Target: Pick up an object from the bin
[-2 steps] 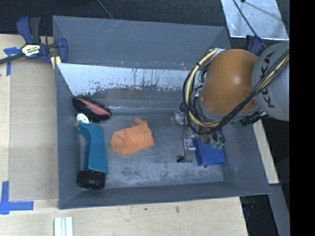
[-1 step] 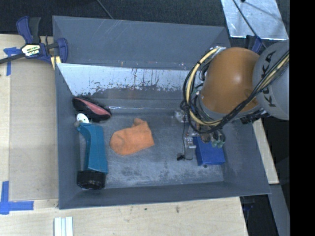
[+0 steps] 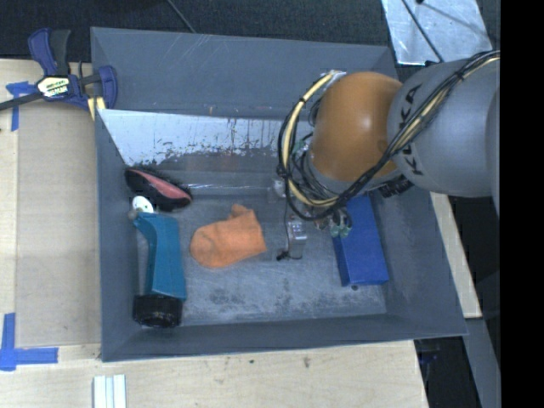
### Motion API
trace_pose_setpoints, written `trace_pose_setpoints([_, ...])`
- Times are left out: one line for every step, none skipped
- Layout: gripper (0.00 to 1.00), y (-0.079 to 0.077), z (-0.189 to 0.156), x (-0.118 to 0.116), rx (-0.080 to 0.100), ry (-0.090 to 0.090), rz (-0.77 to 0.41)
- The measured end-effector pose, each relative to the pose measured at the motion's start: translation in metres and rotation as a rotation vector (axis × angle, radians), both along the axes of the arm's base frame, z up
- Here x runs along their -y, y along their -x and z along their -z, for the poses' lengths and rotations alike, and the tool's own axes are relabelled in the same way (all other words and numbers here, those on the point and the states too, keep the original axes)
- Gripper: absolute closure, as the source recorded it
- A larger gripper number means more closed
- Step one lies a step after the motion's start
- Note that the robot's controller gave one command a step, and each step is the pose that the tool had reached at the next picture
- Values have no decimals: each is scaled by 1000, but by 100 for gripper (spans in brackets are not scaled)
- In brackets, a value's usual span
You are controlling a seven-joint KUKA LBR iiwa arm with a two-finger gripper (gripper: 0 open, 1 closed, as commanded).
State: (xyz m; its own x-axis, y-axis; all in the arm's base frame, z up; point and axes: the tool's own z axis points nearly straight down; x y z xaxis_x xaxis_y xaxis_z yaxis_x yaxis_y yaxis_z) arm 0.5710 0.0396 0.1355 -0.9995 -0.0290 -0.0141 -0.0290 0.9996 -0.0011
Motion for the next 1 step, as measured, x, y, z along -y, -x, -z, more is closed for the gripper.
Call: trace_pose_setpoints([0, -16, 32, -22, -14, -3, -3])
